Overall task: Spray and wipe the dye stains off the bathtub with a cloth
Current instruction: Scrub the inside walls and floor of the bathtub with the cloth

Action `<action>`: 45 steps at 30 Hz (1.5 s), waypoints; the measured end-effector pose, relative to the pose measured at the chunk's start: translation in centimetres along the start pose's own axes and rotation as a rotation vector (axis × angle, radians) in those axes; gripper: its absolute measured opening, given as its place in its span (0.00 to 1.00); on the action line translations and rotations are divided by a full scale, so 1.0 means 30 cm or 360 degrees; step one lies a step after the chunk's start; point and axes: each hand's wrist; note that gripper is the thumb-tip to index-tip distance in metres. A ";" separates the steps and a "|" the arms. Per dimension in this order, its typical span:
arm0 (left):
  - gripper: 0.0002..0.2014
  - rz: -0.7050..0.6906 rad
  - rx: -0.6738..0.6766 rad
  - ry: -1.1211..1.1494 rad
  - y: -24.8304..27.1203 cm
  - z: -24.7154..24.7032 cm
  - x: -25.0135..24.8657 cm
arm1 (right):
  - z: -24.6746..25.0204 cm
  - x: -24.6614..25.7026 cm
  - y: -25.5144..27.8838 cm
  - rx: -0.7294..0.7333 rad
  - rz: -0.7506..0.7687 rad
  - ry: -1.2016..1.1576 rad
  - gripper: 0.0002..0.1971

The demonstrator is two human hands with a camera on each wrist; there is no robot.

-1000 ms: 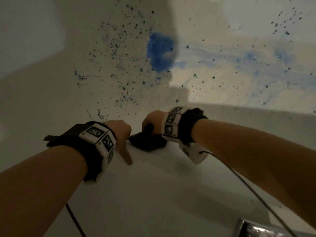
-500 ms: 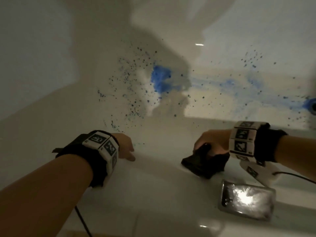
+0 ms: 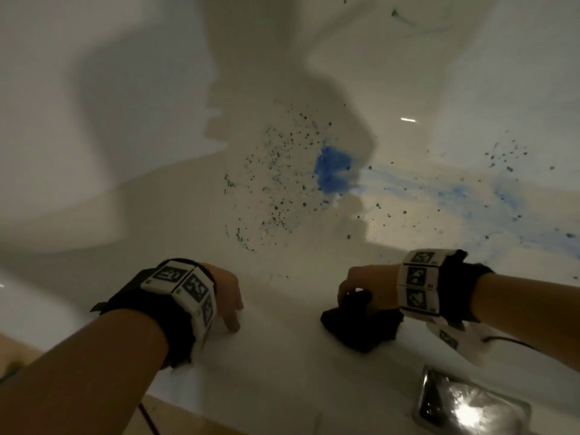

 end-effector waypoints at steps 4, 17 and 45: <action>0.30 0.0108 -0.0098 0.0032 -0.042 0.047 0.071 | 0.044 0.020 -0.091 -0.0104 -0.0044 -0.0173 0.25; 0.38 0.0254 -0.0393 -0.0330 -0.282 0.187 0.368 | 0.212 0.150 -0.483 -0.0232 0.0010 -0.0474 0.19; 0.58 0.0565 -0.1078 -0.0474 -0.539 0.401 0.514 | 0.308 0.148 -0.817 -0.0231 -0.0163 -0.0506 0.15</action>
Point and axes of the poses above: each hand's wrist, its own y-axis away from the middle knuckle, its own z-axis out of the back of the hand, x = y × z, and after that the axes turned 10 degrees about z, right-handed
